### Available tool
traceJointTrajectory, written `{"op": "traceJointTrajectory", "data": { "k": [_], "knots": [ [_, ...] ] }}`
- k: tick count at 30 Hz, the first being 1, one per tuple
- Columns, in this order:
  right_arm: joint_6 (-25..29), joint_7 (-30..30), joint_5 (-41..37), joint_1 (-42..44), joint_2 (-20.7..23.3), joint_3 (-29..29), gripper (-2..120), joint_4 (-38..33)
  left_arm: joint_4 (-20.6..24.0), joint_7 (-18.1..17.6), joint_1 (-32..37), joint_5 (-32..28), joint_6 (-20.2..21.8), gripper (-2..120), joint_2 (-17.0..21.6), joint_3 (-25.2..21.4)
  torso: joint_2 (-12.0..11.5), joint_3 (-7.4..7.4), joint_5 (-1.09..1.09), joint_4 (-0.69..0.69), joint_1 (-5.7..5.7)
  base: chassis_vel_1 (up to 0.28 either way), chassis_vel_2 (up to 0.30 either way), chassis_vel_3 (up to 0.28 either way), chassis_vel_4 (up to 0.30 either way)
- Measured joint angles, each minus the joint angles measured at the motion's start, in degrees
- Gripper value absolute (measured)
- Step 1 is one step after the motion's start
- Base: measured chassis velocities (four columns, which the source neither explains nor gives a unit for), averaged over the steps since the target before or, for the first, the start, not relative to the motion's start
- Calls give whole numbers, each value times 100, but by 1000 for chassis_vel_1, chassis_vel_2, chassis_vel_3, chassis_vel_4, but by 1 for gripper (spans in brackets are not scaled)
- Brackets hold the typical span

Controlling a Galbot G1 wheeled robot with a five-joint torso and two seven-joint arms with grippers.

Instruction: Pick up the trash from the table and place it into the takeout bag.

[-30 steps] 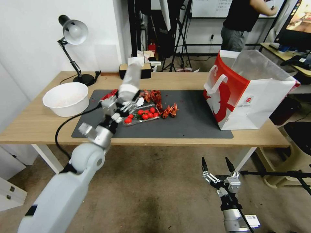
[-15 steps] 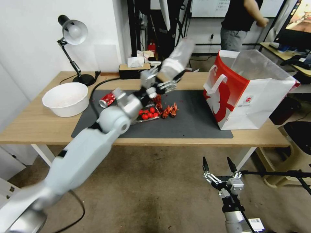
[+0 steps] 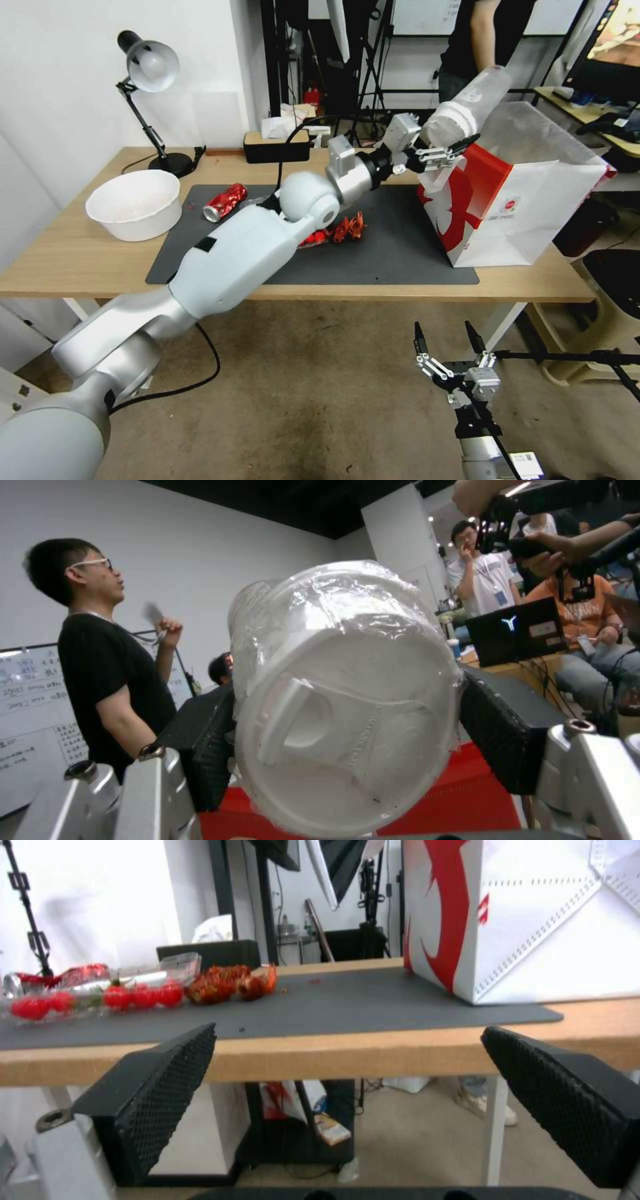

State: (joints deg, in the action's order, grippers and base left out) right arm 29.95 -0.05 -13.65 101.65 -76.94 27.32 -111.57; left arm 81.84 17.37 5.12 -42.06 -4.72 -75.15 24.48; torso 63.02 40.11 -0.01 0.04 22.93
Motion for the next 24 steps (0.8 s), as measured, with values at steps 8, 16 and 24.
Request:
{"op": "traceJointTrajectory", "data": {
  "k": [8,16,24],
  "knots": [
    [8,0,-14,-28,47,-4,100,43,-541,480,-472,143,-3,71,-271,240,0,0,2,-3,-1,0,0,0,0],
    [5,0,-28,-56,66,-37,100,103,-1134,870,-982,292,-20,71,-541,512,0,0,2,-3,-1,0,0,0,0],
    [15,-1,-42,-74,69,-26,100,149,-1675,1460,-1299,793,-82,71,-835,522,0,-1,2,-4,-1,0,0,0,0]
  ]
}}
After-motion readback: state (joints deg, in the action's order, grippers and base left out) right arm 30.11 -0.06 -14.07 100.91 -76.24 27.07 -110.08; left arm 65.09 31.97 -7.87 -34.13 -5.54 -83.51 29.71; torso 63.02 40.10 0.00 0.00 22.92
